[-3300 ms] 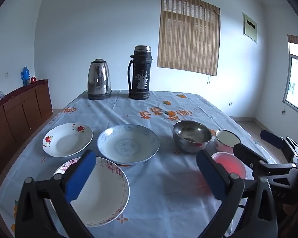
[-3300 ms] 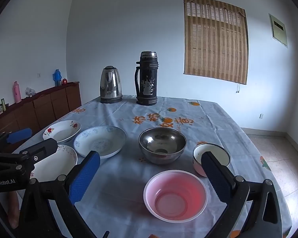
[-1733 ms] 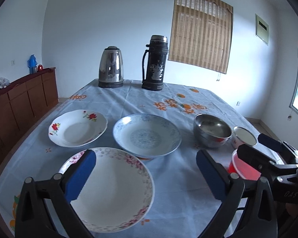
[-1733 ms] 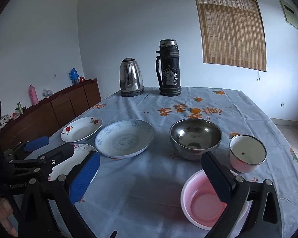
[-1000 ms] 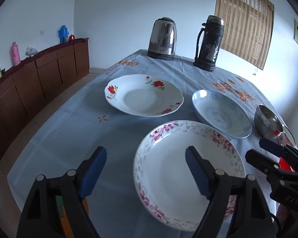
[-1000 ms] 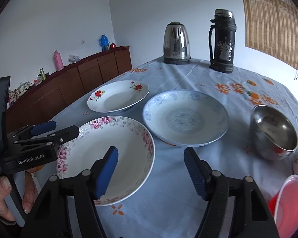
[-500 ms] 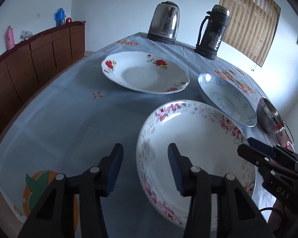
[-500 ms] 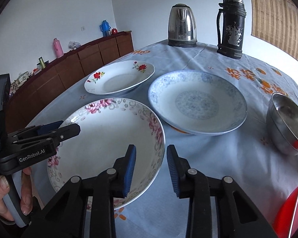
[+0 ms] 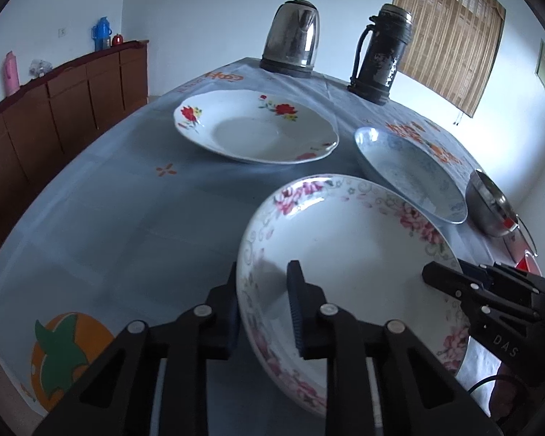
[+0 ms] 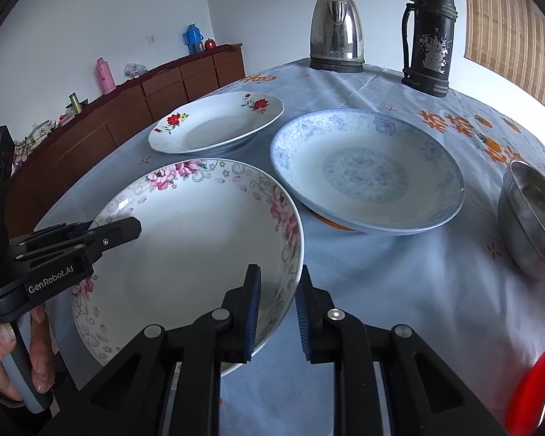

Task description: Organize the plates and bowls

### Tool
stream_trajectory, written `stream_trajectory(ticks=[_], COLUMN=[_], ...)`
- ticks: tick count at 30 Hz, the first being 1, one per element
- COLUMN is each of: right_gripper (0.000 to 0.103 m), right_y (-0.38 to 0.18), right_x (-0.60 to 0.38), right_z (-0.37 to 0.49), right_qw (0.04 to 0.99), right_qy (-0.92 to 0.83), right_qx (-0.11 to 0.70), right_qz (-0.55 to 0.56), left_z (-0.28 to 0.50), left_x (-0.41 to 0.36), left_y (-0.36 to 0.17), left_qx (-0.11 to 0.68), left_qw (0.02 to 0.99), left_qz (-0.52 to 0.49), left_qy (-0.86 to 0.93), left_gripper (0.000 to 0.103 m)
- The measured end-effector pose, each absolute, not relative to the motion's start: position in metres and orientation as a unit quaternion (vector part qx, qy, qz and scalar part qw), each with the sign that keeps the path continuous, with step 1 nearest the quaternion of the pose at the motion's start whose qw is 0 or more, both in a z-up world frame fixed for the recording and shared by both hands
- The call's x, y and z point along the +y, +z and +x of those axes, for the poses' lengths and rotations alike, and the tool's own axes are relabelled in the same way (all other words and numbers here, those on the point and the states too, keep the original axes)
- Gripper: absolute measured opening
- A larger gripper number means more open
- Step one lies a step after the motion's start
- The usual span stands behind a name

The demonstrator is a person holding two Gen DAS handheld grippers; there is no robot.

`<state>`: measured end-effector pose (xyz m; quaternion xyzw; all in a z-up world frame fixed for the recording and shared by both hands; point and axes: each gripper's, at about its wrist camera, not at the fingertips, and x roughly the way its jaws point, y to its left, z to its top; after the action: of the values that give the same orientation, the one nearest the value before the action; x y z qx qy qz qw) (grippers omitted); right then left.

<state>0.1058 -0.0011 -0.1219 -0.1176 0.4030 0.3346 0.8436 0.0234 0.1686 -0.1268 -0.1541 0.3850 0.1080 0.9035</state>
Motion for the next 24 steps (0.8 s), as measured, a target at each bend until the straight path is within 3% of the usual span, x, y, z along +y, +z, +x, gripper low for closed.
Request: stream_trajectory(ticks=[24], right_gripper=[0.020], right_y=[-0.110], right_x=[-0.012], right_z=[0.106], right_qw=[0.849], right_qy=[0.347], right_qx=[0.383], right_qz=[-0.110], left_z=[0.025], left_x=[0.158], left_y=[-0.111], left_qx=[0.364], left_qw=[0.914], left_qz=[-0.139], left_qy=[0.114], left_gripper=[0.021])
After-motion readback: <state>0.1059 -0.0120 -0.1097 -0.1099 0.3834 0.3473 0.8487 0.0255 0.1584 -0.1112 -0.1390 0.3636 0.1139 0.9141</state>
